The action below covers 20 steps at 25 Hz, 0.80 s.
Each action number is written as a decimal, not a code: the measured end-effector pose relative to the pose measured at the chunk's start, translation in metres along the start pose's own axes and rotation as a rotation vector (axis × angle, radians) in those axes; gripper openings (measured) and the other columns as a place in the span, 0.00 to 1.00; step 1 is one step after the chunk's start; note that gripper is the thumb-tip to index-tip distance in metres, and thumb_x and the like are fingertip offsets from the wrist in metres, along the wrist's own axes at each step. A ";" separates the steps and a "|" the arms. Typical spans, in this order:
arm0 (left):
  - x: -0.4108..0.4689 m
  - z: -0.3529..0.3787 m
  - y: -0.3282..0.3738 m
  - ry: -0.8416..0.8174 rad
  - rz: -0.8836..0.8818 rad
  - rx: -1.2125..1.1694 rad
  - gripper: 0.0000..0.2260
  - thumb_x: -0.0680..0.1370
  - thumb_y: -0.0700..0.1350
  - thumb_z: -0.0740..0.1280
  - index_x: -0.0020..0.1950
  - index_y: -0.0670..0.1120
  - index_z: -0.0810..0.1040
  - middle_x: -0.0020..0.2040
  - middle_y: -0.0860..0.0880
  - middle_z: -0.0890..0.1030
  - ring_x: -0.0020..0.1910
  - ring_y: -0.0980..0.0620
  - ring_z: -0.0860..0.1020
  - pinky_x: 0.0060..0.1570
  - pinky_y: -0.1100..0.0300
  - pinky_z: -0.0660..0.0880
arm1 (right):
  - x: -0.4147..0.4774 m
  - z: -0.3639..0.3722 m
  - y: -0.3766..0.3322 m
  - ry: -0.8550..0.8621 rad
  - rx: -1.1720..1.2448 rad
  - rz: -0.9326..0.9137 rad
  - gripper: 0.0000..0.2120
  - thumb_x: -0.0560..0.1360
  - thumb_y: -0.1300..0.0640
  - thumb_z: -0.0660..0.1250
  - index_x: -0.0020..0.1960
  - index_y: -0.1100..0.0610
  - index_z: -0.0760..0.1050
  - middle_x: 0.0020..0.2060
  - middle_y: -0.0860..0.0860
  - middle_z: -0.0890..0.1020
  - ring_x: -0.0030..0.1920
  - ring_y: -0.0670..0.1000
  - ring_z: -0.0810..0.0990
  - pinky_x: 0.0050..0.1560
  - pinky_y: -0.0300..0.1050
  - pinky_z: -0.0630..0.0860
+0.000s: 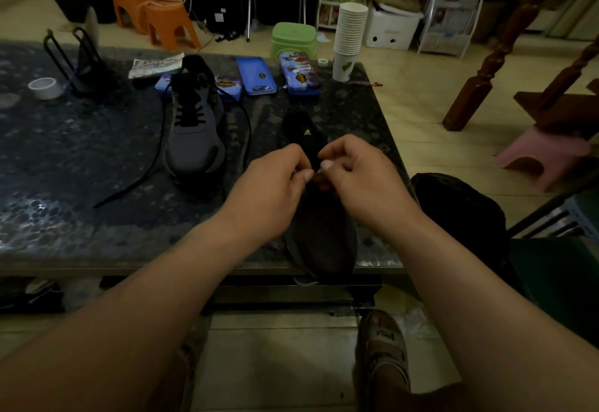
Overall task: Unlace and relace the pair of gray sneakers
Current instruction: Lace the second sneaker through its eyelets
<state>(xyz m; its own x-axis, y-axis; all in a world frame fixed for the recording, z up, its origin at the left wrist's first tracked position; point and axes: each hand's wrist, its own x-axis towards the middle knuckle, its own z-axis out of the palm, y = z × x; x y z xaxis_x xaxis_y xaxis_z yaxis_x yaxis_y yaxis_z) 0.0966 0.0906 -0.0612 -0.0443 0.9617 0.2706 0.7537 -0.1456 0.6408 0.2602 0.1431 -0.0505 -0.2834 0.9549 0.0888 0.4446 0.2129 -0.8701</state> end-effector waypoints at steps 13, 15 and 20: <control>0.020 -0.005 -0.020 0.204 0.034 -0.045 0.03 0.81 0.43 0.69 0.48 0.49 0.76 0.52 0.53 0.77 0.53 0.53 0.73 0.54 0.59 0.70 | -0.004 0.001 0.022 -0.223 -0.313 0.310 0.19 0.79 0.41 0.69 0.62 0.53 0.72 0.53 0.48 0.80 0.54 0.51 0.79 0.46 0.46 0.73; 0.027 -0.007 -0.017 0.225 0.082 -0.046 0.02 0.81 0.43 0.69 0.50 0.48 0.77 0.56 0.54 0.79 0.60 0.52 0.73 0.60 0.55 0.71 | 0.002 -0.007 0.022 -0.277 -0.303 0.309 0.17 0.79 0.42 0.70 0.60 0.52 0.74 0.52 0.48 0.81 0.52 0.50 0.80 0.47 0.47 0.76; 0.049 -0.007 -0.010 0.092 0.037 -0.050 0.01 0.83 0.47 0.67 0.53 0.51 0.77 0.45 0.57 0.76 0.52 0.51 0.74 0.56 0.44 0.74 | 0.033 -0.018 0.018 -0.037 -0.076 0.298 0.14 0.81 0.41 0.65 0.49 0.51 0.80 0.43 0.49 0.86 0.46 0.52 0.85 0.50 0.55 0.81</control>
<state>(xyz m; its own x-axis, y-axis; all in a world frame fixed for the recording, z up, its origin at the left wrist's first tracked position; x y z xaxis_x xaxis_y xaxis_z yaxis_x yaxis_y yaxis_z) 0.0821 0.1380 -0.0498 -0.0791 0.9303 0.3582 0.7226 -0.1941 0.6635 0.2744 0.1825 -0.0547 -0.1608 0.9697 -0.1841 0.5743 -0.0598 -0.8164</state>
